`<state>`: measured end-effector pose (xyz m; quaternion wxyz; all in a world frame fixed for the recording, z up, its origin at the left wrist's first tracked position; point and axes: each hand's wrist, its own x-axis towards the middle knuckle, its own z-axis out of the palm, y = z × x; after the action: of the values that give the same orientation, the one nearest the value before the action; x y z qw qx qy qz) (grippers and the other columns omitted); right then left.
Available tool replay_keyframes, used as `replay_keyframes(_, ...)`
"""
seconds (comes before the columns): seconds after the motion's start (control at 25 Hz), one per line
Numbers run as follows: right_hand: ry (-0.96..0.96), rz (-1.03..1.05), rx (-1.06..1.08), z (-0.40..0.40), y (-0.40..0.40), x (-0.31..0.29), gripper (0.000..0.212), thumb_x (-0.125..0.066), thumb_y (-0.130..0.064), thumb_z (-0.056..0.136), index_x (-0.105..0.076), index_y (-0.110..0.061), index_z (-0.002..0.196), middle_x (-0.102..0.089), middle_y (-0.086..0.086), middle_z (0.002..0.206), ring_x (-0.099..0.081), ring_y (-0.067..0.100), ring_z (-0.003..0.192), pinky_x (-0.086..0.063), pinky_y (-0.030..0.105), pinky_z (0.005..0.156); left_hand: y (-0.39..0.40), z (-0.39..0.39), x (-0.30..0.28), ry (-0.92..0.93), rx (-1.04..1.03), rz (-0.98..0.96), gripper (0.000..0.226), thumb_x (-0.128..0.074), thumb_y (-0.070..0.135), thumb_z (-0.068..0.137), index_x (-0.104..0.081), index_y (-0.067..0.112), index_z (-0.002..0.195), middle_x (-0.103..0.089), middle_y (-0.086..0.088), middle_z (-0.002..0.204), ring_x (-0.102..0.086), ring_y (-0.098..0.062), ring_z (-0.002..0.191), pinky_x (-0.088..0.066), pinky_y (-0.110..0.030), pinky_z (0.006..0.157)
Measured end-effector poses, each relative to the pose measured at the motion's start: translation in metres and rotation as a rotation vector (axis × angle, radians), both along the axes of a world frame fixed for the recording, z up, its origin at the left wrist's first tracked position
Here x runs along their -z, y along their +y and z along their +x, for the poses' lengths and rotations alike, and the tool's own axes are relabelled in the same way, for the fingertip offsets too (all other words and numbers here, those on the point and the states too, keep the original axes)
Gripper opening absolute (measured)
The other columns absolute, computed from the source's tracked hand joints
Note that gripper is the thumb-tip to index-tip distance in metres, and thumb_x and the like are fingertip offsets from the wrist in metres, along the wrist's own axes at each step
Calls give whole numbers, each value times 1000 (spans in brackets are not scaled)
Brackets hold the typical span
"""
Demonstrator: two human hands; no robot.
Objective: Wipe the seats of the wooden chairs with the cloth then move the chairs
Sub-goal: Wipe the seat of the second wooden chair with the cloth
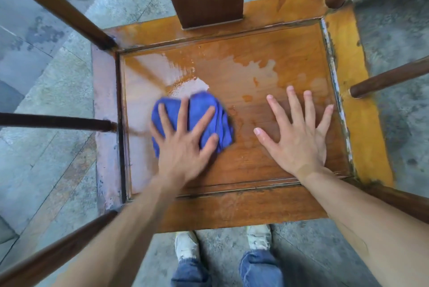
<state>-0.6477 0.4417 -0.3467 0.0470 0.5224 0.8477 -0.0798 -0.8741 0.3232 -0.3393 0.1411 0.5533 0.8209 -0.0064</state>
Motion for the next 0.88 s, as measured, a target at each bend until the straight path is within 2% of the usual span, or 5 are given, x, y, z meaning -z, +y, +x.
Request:
replay_keyframes(0.24, 133, 54, 27, 0, -2, 2, 78, -49, -70, 85, -38, -23, 146, -27, 12, 161, -18, 36, 151, -9, 71, 114, 191, 33, 4, 52, 360, -1, 61, -25, 68, 93, -12, 56, 151, -4, 4, 169, 7, -47, 151, 2, -71, 115)
replay_keyframes(0.48, 80, 41, 45, -1, 3, -2, 74, -37, -76, 85, -48, -25, 139, -29, 8, 159, -14, 33, 152, -8, 70, 116, 315, 81, -7, -17, 456, -137, 59, -26, 64, 95, -4, 59, 150, 12, 8, 167, 20, -38, 151, 12, -69, 115)
replay_keyframes(0.64, 102, 78, 70, 3, 2, 2, 74, -38, -75, 85, -45, -25, 140, -30, 6, 160, -16, 31, 152, -10, 68, 116, 256, 65, 0, -18, 470, -43, 59, -24, 63, 92, -12, 58, 150, 0, 6, 169, 11, -39, 152, 5, -67, 117)
replay_keyframes(0.76, 143, 99, 67, 4, -2, 5, 74, -44, -73, 84, -45, -23, 138, -34, 7, 158, -21, 31, 151, -11, 67, 117, 153, 30, 7, -25, 451, 91, 62, -27, 64, 90, -24, 52, 150, -15, 3, 167, -3, -42, 153, -7, -66, 118)
replay_keyframes(0.88, 132, 73, 59, 3, -1, 1, 70, -43, -72, 84, -45, -25, 136, -31, 5, 159, -18, 30, 151, -9, 67, 117, 29, -3, 4, -4, 316, 73, 60, -32, 62, 92, -28, 48, 151, -18, 1, 167, -4, -42, 153, -16, -68, 116)
